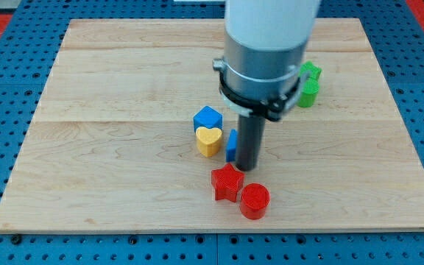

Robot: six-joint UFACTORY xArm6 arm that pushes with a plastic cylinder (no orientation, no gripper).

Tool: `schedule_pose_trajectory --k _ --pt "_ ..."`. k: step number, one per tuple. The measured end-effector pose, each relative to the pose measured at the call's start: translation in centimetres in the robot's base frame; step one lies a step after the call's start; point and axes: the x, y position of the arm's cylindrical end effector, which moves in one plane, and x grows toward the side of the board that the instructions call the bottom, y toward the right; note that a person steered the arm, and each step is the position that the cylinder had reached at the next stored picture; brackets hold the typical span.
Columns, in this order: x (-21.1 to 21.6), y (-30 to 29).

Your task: Place the red circle vertically below the green circle

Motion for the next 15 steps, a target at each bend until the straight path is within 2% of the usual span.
schedule_pose_trajectory --k 1,2,4,5,6,7,9,10,12,13,14,15 --pt "-2.7 -6.4" --pt "-3.3 -11.3" --pt "9.8 -10.1" --pt "10.3 -8.0" --pt "10.3 -1.9" --pt "9.8 1.9" --pt "3.8 2.7" --pt "4.3 1.7" --pt "-1.3 7.0" --pt "-2.1 5.5" --pt "-5.0 8.1" --pt "-2.8 7.3"
